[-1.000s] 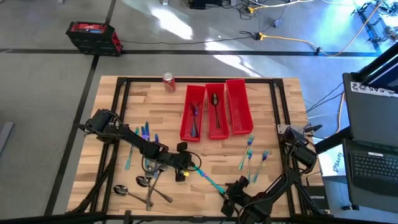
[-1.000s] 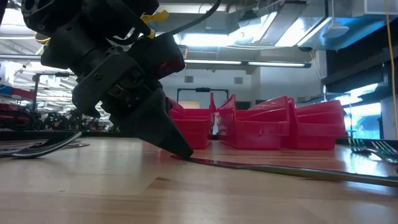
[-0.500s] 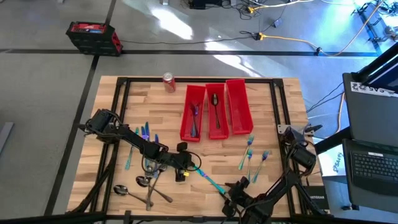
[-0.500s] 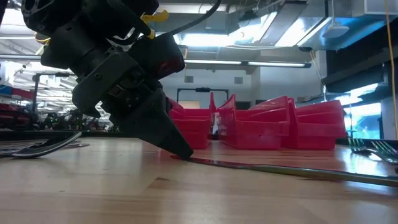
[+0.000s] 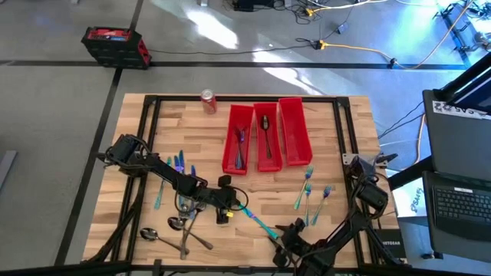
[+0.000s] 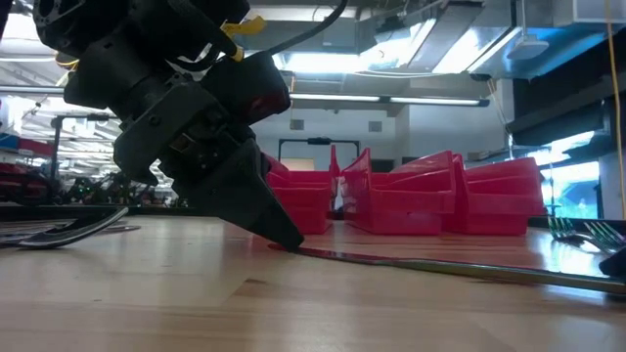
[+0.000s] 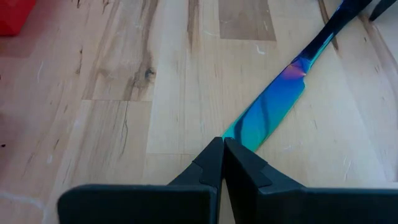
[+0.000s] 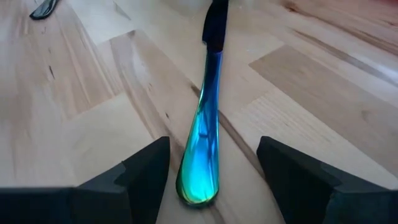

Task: Sort silverware
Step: Put the purple table knife into the right red bin

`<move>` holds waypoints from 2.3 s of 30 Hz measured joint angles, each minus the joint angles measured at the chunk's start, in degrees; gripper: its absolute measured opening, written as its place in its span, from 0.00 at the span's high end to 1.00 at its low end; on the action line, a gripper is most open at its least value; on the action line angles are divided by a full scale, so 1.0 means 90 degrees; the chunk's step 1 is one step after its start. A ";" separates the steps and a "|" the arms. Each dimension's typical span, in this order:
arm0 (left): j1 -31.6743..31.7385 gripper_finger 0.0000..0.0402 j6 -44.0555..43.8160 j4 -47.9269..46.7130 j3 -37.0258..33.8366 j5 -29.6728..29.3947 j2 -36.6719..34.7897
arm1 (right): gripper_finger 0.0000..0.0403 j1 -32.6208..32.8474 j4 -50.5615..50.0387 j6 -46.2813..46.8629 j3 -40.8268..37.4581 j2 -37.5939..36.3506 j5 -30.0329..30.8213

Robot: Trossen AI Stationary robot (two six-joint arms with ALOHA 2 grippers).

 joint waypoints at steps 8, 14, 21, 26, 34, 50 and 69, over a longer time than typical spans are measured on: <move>-0.0002 1.00 -0.0006 0.0035 0.0000 -0.0030 0.0000 | 0.42 0.0005 0.0246 -0.0044 -0.0002 0.0290 0.0455; -0.0002 1.00 0.0017 0.0117 -0.0002 -0.0047 0.0002 | 0.42 -0.0007 0.0243 -0.0092 0.0000 0.0324 0.0610; 0.0000 1.00 0.0051 0.0124 -0.0002 -0.0047 0.0002 | 0.42 -0.0005 0.0330 -0.0189 0.0002 0.0466 0.0771; 0.0062 1.00 0.0051 0.0129 -0.0002 -0.0030 0.0002 | 0.42 -0.0005 0.0356 -0.0197 0.0002 0.0487 0.0812; 0.0078 1.00 0.0063 0.0141 0.0000 -0.0027 0.0002 | 0.49 -0.0011 0.0341 -0.0194 0.0002 0.0491 0.0812; 0.0078 1.00 0.0049 0.0138 0.0000 -0.0042 0.0002 | 0.59 -0.0019 0.0133 -0.0120 0.0015 0.0496 0.0773; 0.0066 1.00 -0.0008 0.0136 0.0005 -0.0065 0.0000 | 0.79 -0.0024 0.0030 0.0032 0.0002 0.0496 0.0766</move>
